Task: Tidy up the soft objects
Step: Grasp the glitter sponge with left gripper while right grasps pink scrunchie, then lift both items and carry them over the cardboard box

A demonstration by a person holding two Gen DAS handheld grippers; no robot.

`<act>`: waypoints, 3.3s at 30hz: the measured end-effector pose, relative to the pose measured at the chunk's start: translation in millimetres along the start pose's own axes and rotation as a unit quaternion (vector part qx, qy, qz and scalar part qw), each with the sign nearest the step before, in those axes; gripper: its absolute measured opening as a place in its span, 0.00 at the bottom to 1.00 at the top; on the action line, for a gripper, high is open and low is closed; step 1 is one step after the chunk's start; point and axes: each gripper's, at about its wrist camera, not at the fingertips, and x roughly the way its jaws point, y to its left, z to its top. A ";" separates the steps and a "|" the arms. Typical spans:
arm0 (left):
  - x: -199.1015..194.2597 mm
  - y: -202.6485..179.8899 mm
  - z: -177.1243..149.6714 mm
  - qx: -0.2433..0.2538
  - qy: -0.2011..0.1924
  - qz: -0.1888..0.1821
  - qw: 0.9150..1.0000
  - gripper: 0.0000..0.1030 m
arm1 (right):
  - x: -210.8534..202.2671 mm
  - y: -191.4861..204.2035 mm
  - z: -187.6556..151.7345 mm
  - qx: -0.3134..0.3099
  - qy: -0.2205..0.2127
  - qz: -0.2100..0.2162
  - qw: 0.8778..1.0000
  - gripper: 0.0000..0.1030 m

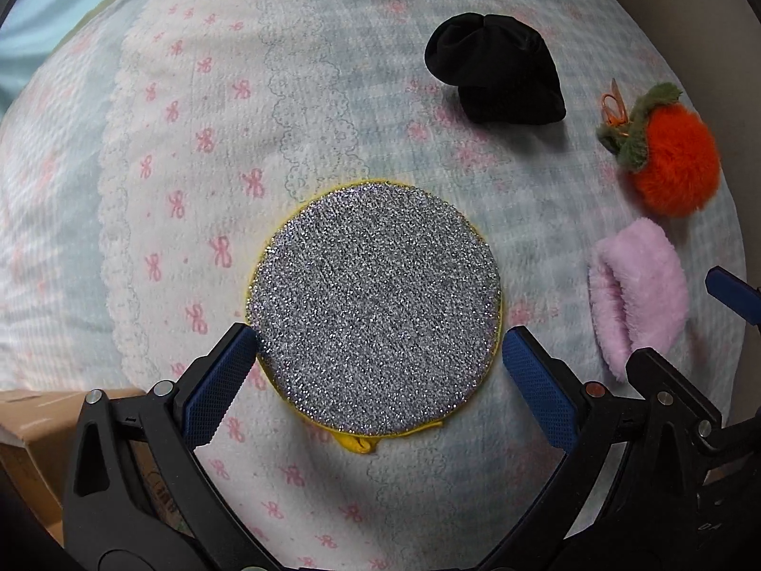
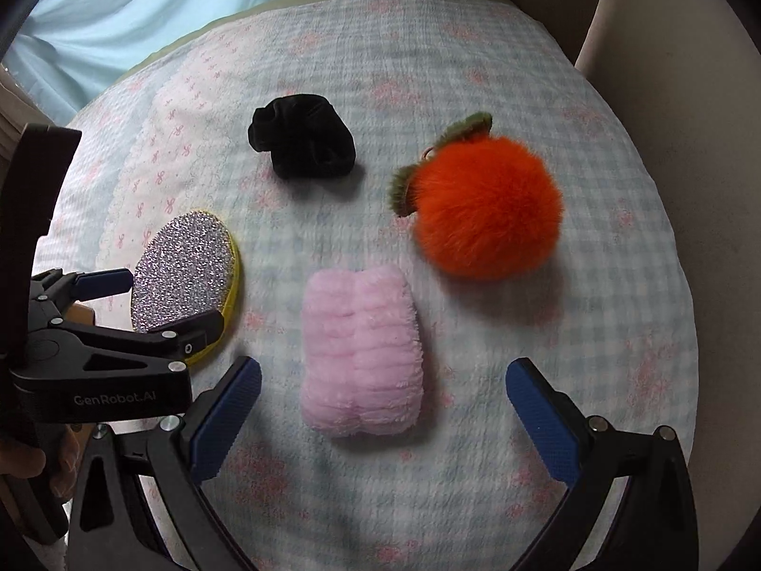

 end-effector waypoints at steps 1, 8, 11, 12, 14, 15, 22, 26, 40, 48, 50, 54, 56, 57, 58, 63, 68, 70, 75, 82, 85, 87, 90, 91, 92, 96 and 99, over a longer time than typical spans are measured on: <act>3.6 -0.1 1.9 0.002 0.002 0.000 1.000 1.00 | 3.7 -0.3 1.4 0.001 0.003 0.003 1.000 1.00; 17.3 -7.9 6.8 0.036 0.005 0.018 0.999 1.00 | 20.5 -2.2 8.4 -0.002 0.021 -0.001 1.000 0.95; 17.8 -6.3 6.8 0.038 0.001 0.014 0.999 1.00 | 25.1 -2.7 9.2 -0.004 0.028 0.003 1.000 0.76; 18.9 -5.8 6.4 0.036 0.000 0.011 0.999 0.99 | 25.8 -1.7 9.0 -0.009 0.030 0.001 1.000 0.66; 18.5 -2.9 7.4 0.034 -0.001 0.005 0.999 0.96 | 25.6 1.0 8.4 -0.018 0.029 0.001 0.999 0.57; 18.1 -1.2 6.5 0.034 0.000 0.005 0.999 0.92 | 24.8 3.2 8.0 -0.024 0.028 0.001 0.999 0.51; 7.2 18.2 2.3 0.031 -0.008 0.008 0.999 0.57 | 20.9 6.8 6.9 -0.023 0.023 0.000 0.999 0.41; -2.4 28.2 4.0 0.028 -0.009 0.012 1.000 0.42 | 12.3 8.6 7.5 -0.016 0.016 -0.004 1.000 0.41; -90.1 31.3 -13.1 0.029 -0.058 -0.003 0.998 0.39 | -70.7 17.6 5.0 -0.010 -0.024 -0.016 1.000 0.41; -182.4 17.6 -39.0 0.027 -0.114 -0.013 0.993 0.39 | -171.3 37.5 0.0 -0.007 -0.072 -0.028 0.997 0.41; -207.3 23.4 -45.3 0.021 -0.124 -0.024 0.992 0.39 | -194.9 47.0 0.6 -0.009 -0.082 -0.029 0.996 0.41; -266.4 35.4 -66.6 0.018 -0.148 -0.034 0.988 0.39 | -243.1 71.5 -5.4 -0.008 -0.100 -0.026 0.995 0.41; -293.6 45.6 -80.6 0.018 -0.162 -0.037 0.986 0.39 | -265.7 88.3 -10.9 -0.012 -0.110 -0.022 0.994 0.41; -305.9 52.9 -88.0 0.016 -0.170 -0.041 0.985 0.39 | -274.7 98.5 -13.7 -0.018 -0.115 -0.020 0.993 0.41; -317.6 60.7 -96.3 0.013 -0.177 -0.044 0.983 0.39 | -283.4 110.5 -17.8 -0.026 -0.120 -0.019 0.992 0.41; -357.0 109.8 -138.1 -0.005 -0.197 -0.037 0.980 0.39 | -305.6 172.4 -33.0 -0.058 -0.134 -0.001 0.989 0.41; -373.2 168.4 -175.1 -0.031 -0.204 -0.020 0.978 0.39 | -308.6 231.9 -44.0 -0.077 -0.135 0.028 0.987 0.41; -374.8 188.4 -188.4 -0.036 -0.202 -0.015 0.979 0.39 | -308.8 254.0 -45.4 -0.079 -0.136 0.042 0.987 0.41; -375.8 235.0 -215.4 -0.050 -0.200 -0.017 0.978 0.39 | -302.2 305.3 -45.4 -0.097 -0.134 0.054 0.985 0.41; -357.0 296.9 -227.6 -0.057 -0.177 -0.019 0.982 0.39 | -284.6 352.8 -43.3 -0.091 -0.123 0.065 0.986 0.41; -345.5 314.2 -227.6 -0.044 -0.162 -0.027 0.985 0.39 | -268.4 366.7 -36.9 -0.084 -0.108 0.066 0.988 0.41; -335.9 322.1 -227.6 -0.032 -0.149 -0.035 0.988 0.39 | -255.0 373.7 -33.4 -0.076 -0.091 0.077 0.990 0.41; -313.4 328.5 -220.5 -0.020 -0.124 -0.054 0.991 0.39 | -231.8 383.0 -30.1 -0.064 -0.060 0.087 0.992 0.41; -305.6 329.7 -218.0 -0.015 -0.115 -0.057 0.992 0.39 | -223.3 384.3 -28.2 -0.057 -0.048 0.091 0.993 0.41; -298.1 332.0 -215.7 -0.011 -0.106 -0.062 0.992 0.39 | -213.5 384.4 -25.7 -0.049 -0.035 0.095 0.994 0.41; -263.5 339.8 -202.6 -0.001 -0.072 -0.073 0.995 0.39 | -170.0 381.9 -16.2 -0.015 0.020 0.098 0.995 0.41; -232.1 344.2 -195.7 -0.005 -0.035 -0.081 0.996 0.39 | -137.6 378.5 -9.2 0.004 0.060 0.089 0.994 0.41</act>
